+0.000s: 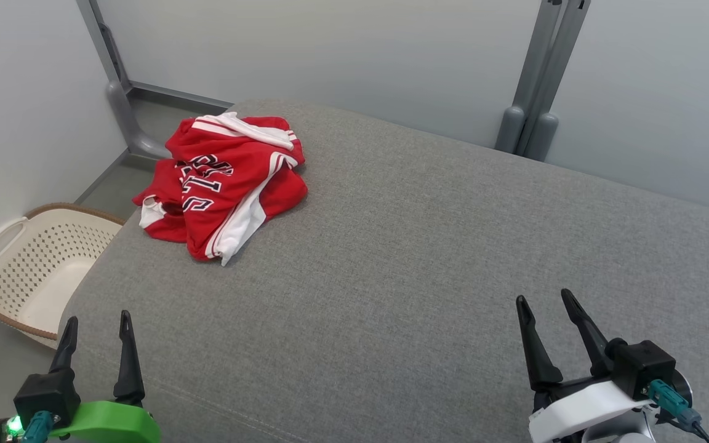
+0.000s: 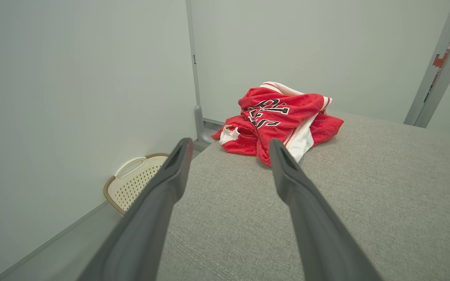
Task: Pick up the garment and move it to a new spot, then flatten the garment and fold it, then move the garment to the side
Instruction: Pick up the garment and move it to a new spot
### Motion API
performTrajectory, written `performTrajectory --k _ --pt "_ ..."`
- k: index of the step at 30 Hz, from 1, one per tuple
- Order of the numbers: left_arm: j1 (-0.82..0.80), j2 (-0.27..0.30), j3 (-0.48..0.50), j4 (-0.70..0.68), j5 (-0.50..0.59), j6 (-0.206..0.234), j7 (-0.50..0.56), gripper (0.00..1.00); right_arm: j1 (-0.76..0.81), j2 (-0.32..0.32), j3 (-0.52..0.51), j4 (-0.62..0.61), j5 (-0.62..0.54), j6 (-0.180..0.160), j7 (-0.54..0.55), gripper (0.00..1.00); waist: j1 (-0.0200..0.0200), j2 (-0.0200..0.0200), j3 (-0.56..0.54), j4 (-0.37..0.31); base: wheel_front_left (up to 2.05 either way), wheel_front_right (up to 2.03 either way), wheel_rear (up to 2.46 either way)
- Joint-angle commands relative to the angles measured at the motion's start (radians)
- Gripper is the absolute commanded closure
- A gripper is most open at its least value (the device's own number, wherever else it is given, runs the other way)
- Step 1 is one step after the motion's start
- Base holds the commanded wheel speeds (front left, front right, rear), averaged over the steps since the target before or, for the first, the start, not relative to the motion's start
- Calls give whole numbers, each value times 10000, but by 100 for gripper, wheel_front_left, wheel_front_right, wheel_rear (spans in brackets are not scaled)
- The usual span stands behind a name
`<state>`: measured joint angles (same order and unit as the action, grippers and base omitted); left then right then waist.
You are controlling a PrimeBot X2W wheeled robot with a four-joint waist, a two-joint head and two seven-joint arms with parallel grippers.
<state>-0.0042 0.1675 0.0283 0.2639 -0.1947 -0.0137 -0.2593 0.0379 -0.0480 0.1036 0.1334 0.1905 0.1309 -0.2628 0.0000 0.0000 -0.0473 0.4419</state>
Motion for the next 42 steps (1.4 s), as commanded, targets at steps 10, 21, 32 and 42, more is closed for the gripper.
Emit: performTrajectory --k 10,21,32,42 --pt "-353 77 65 -75 -249 114 -31 0 -273 -44 1 101 -226 -3 -32 0 0 0 331 -378 0 0 0" --pt "-2471 477 376 -179 -494 -22 -57 0 -892 -41 -388 -45 -826 -3 -31 0 0 0 1772 -1790 0 0 0" --pt "-5810 1601 979 434 -899 -350 -46 0 -1596 -230 -1013 -514 -1184 -3 4 0 0 0 3468 -3424 0 0 0" --pt "-7559 2616 1210 2175 -1383 -709 792 0 -1882 -336 -1461 -895 -1251 -3 -8 0 0 0 4344 -4148 0 0 0"
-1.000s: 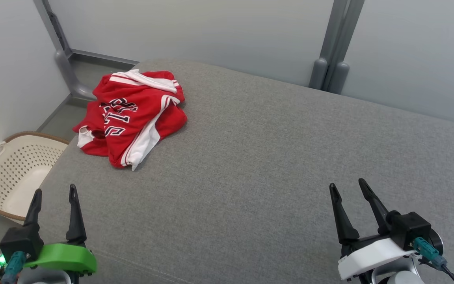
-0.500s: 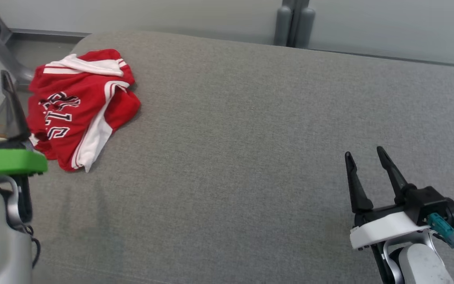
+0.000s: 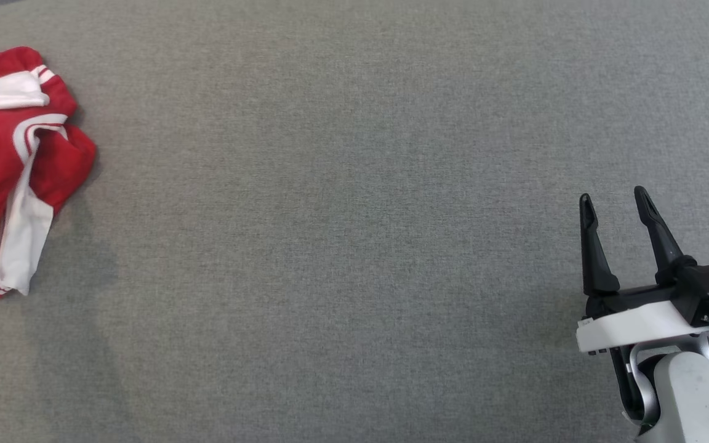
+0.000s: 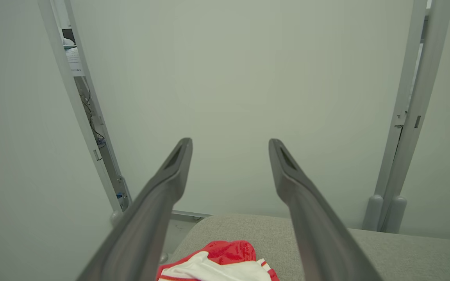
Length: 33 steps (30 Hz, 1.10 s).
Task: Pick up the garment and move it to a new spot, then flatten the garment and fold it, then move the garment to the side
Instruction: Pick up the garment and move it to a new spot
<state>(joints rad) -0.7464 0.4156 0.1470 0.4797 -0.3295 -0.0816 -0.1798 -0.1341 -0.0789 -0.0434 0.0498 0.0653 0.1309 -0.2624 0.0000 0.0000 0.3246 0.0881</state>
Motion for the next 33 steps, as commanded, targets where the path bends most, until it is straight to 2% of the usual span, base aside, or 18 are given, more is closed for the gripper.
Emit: performTrajectory --k 1,8,17,26,27,28,29,33 --pt "-263 214 37 225 -113 -56 95 0 -220 -22 9 -75 8 -3 -14 0 0 0 675 -654 0 0 0" --pt "-318 468 -56 1865 -436 -226 1015 0 -329 27 21 -14 37 -3 -24 0 0 0 812 -912 0 0 0" --pt "-158 460 -278 3913 -1100 -410 2351 0 -368 75 2 -27 62 -3 -32 0 0 0 868 -1116 0 0 0" --pt "-250 422 -705 5257 -1404 -473 3775 0 -291 116 12 -149 -38 -3 -33 0 0 0 913 -1129 0 0 0" --pt "-262 431 -711 5289 -1454 -477 3798 18 -291 117 19 -153 -32 -3 -33 0 0 0 918 -1127 0 0 0" --pt "-270 464 -730 5313 -1432 -470 3746 78 -304 117 22 -150 -26 -3 -33 0 0 0 928 -1123 0 0 0" --pt "-279 490 -750 5339 -1406 -468 3690 100 -312 118 25 -151 -19 -3 -33 0 0 0 932 -1118 0 0 0" --pt "-421 579 -822 5356 -1261 -397 3175 100 -333 124 28 -117 -30 -3 -33 0 0 0 903 -1049 0 0 0"
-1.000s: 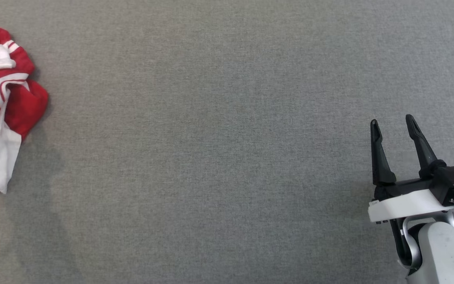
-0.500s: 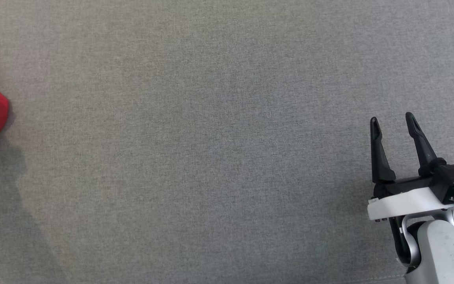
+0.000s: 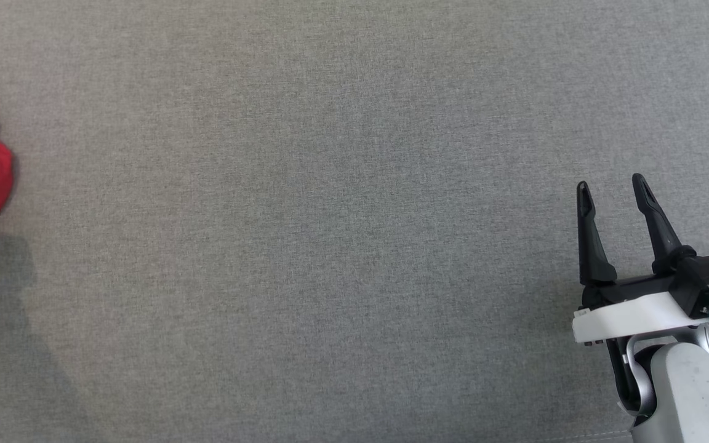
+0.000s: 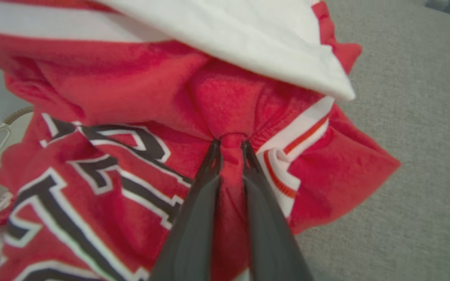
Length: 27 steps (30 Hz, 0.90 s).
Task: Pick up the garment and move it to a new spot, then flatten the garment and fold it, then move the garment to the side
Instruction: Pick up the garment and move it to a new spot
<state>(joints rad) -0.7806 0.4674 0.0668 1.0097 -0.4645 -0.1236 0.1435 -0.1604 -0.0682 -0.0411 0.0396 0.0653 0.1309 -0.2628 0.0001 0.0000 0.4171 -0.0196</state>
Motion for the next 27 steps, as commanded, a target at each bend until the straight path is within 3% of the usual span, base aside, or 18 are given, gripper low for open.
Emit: performTrajectory --k 1,10,16,20,27 --pt "-147 102 -20 -11 108 79 -329 100 -70 17 6 9 -31 -3 -30 0 -1 0 -57 64 0 0 0" --pt "-621 391 -210 -716 532 228 -2344 100 54 54 136 246 72 -3 -30 0 -1 0 -745 373 0 0 0" --pt "-1112 473 -556 -1921 888 285 -3088 100 161 89 210 409 175 -3 -30 0 -1 0 -1333 451 0 0 0" --pt "-1396 414 -859 -3145 1174 351 -3179 100 247 125 274 510 285 -3 -30 0 -1 0 -1690 306 0 0 0" --pt "-1705 79 -1360 -5745 1300 447 -2439 100 361 164 317 620 502 -3 -31 0 -1 0 -2125 -457 0 0 0"
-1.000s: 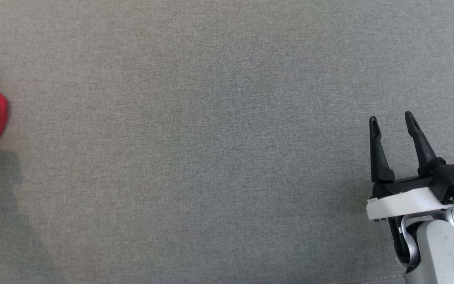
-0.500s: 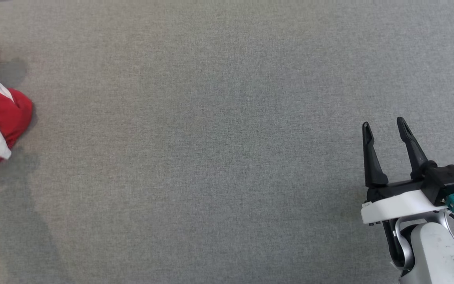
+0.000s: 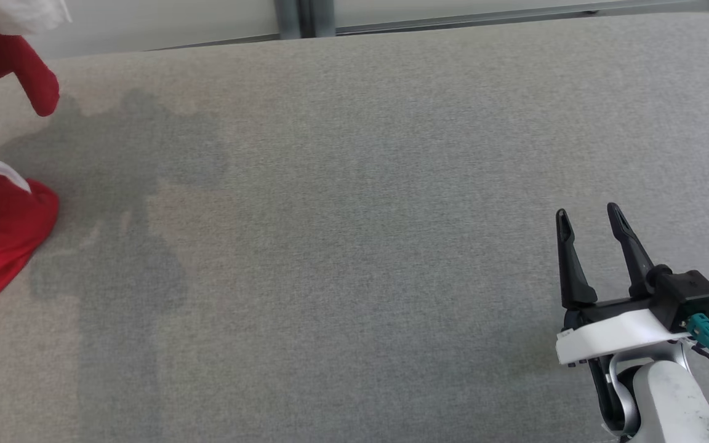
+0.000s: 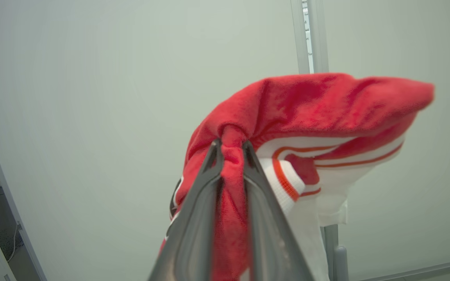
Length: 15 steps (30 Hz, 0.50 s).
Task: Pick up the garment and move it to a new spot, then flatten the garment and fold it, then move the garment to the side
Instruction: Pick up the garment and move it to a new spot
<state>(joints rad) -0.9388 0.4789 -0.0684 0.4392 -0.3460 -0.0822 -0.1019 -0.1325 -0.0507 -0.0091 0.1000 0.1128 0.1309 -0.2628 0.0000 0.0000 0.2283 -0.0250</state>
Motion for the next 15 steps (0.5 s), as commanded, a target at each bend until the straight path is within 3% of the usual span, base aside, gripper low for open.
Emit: performTrajectory --k 1,7,15 --pt "-170 -115 -136 -450 146 51 193 100 83 -7 10 28 122 -3 -31 0 0 0 -269 -550 0 0 0" --pt "-460 -800 -809 -2066 5 68 919 100 134 -4 65 119 467 -3 -31 0 0 0 -393 -1372 0 0 0" --pt "-233 -1952 -1854 -2403 -73 24 1127 100 175 -2 46 147 686 -3 -31 0 0 0 -428 -2114 0 0 0"
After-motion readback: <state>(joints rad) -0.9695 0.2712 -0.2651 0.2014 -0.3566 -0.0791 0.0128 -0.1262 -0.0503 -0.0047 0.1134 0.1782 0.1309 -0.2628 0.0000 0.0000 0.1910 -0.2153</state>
